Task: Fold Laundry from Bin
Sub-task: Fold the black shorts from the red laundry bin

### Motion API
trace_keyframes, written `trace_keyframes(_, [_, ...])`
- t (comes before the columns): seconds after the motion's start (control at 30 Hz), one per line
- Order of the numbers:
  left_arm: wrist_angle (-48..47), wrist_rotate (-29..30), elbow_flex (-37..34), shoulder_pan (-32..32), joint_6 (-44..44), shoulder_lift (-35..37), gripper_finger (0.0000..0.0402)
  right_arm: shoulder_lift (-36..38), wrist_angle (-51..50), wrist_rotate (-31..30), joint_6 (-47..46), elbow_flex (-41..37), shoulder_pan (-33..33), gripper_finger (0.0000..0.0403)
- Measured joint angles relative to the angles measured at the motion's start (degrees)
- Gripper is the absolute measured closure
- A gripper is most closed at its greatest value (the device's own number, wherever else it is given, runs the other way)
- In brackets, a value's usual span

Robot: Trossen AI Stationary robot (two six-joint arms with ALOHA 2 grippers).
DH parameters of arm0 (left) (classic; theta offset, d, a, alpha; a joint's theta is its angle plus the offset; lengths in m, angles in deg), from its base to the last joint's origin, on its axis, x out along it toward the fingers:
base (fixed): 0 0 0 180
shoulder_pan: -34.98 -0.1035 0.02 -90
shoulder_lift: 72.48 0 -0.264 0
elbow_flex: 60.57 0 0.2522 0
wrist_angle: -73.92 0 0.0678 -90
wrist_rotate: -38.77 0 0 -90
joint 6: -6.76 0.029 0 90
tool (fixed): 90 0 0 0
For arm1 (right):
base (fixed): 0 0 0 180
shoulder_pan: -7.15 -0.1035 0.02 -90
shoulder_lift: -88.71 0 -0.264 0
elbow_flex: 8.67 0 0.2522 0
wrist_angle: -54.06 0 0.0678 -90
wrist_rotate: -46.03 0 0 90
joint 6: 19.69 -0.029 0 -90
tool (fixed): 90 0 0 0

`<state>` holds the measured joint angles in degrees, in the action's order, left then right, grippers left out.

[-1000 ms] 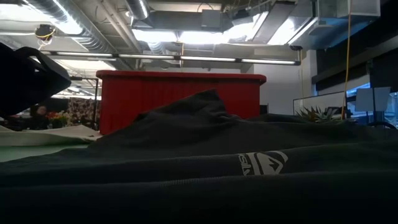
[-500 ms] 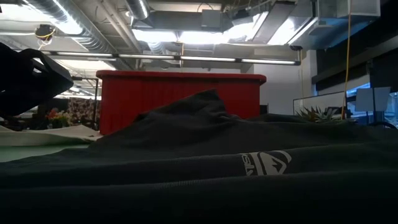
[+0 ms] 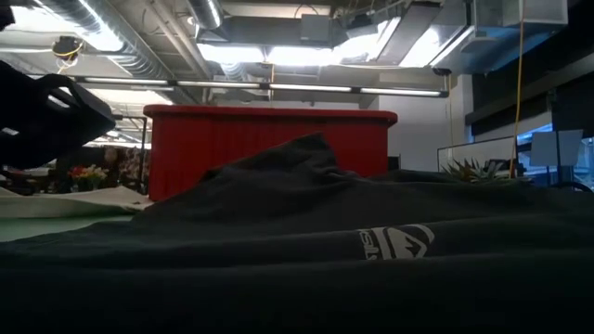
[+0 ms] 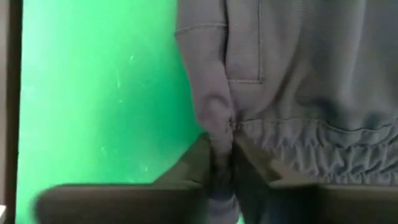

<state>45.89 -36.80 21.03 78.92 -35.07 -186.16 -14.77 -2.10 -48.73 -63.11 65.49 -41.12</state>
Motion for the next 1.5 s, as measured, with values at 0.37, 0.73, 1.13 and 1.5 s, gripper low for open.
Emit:
trace_keyframes(0.37, [-4.93,-5.53,-0.01,-1.65,-0.2,8.59,0.0399,-0.5,-12.28,3.11,0.4,12.8,-0.14,0.0368])
trace_keyframes(0.73, [-4.12,-6.08,0.08,-0.42,-0.18,22.63,0.0401,-0.37,-23.06,2.9,3.44,31.26,-0.9,0.0375])
trace_keyframes(1.13, [-0.57,-7.48,0.17,3.46,0.27,28.01,0.0401,-0.27,-25.09,0.57,4.86,41.66,-4.68,0.0372])
trace_keyframes(1.5, [-8.16,3.72,0.17,-0.73,1.65,35.1,0.0401,-0.01,-33.05,-3.09,6.08,41.66,-2.12,0.0371])
